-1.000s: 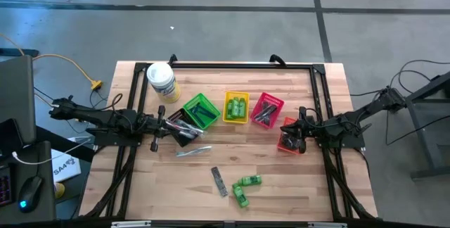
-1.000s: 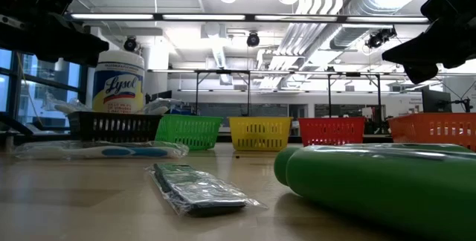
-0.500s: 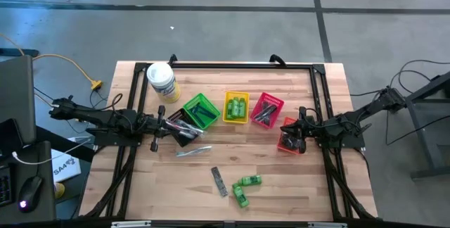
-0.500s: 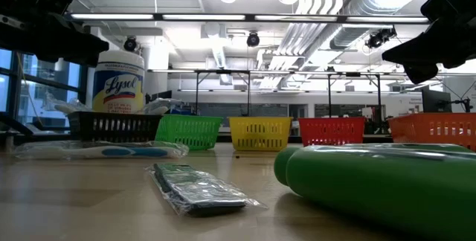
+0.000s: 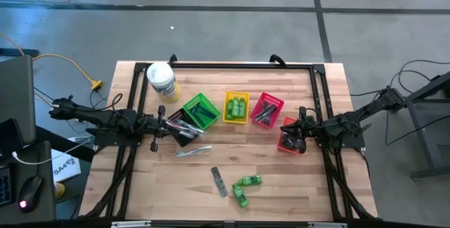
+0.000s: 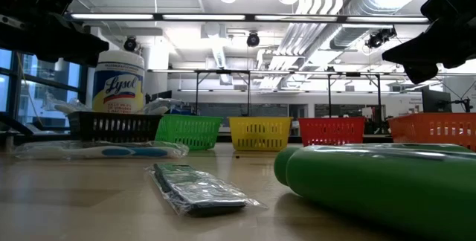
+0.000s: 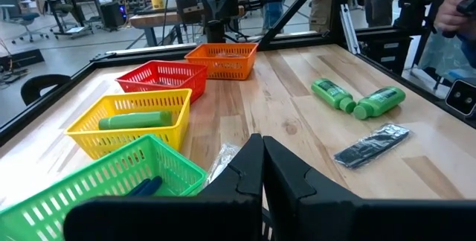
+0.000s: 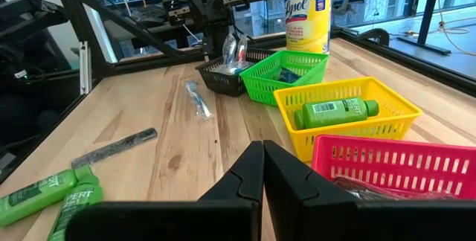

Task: Pick & Place Travel size toiletries
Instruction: Put the right green bottle shampoo into the yellow bin

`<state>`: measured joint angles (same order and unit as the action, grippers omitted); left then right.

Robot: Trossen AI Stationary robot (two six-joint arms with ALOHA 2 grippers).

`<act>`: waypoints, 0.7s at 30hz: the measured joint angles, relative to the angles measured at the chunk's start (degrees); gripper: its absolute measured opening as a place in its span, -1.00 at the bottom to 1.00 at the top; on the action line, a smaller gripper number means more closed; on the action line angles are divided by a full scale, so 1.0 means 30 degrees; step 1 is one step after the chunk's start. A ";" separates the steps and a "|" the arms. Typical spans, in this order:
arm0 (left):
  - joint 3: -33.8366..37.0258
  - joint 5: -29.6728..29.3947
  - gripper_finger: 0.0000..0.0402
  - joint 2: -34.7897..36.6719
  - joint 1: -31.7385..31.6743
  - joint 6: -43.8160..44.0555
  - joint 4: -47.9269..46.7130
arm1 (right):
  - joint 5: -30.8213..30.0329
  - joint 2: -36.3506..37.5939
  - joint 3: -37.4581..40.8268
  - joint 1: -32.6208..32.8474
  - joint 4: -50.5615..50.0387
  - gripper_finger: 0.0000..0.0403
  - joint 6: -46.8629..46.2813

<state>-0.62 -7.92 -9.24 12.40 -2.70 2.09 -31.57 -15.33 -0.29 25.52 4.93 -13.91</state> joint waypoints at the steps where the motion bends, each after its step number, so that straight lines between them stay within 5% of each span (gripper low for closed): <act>1: 0.0000 0.0000 -1.00 -0.0002 0.0000 0.0000 0.0002 | 0.0000 0.0000 0.0004 0.0000 0.0000 -0.99 0.0000; 21: 0.0000 0.0000 -1.00 -0.0003 0.0000 0.0000 0.0007 | 0.0571 0.0000 0.0004 -0.0007 -0.0233 -0.99 -0.0153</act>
<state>-0.62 -7.92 -9.25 12.40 -2.70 2.11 -29.86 -15.33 -0.27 25.50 4.23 -14.37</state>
